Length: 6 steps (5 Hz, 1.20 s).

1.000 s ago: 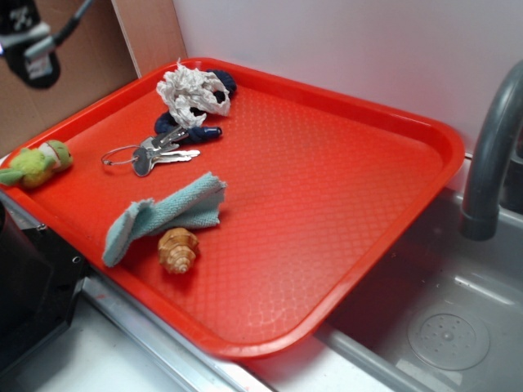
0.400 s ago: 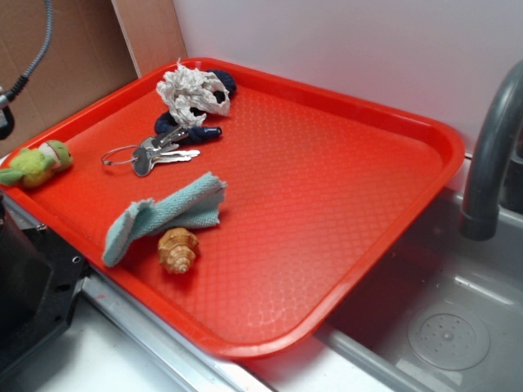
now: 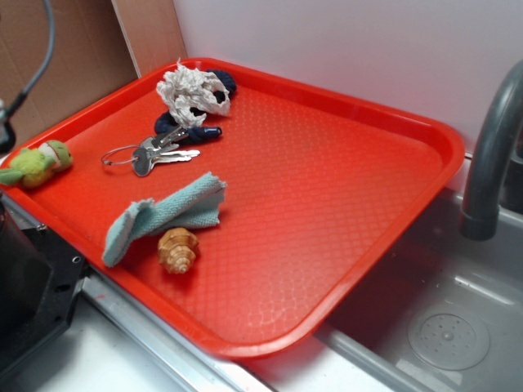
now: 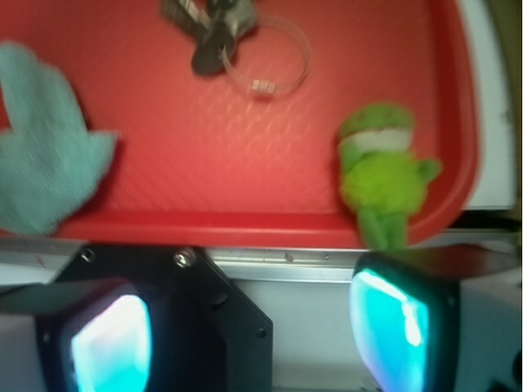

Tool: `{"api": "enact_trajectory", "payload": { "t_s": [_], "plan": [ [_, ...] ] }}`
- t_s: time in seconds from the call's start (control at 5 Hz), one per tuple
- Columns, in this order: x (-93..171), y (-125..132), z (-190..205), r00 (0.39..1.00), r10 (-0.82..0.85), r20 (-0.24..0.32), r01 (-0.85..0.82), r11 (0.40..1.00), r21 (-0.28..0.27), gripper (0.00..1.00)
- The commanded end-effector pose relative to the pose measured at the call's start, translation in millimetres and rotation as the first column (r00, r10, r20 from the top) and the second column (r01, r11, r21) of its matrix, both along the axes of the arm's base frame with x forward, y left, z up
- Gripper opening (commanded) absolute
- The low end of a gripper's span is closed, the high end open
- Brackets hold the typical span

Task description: Grab the green animal.

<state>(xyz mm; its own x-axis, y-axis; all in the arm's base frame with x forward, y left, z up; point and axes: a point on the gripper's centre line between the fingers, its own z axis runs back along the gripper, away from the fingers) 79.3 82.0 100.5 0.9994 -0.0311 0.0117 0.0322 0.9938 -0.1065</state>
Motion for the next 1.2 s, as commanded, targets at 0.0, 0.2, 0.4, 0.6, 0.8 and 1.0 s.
{"api": "enact_trajectory", "payload": {
  "t_s": [0.0,0.2,0.4,0.6,0.8,1.0],
  "plan": [
    [22,26,-43,0.999,0.038,-0.014,-0.038,0.998,-0.044,1.00],
    [32,27,-58,0.997,0.016,-0.071,-0.017,1.000,-0.017,1.00],
    [34,19,-75,0.989,-0.014,-0.144,0.016,1.000,0.013,1.00],
    [32,15,-75,0.981,0.007,-0.196,0.007,0.998,0.069,1.00],
    [39,23,-78,0.977,0.017,-0.211,-0.005,0.998,0.060,0.00],
    [42,19,-72,0.970,0.055,-0.236,-0.038,0.996,0.074,0.00]
  ]
}}
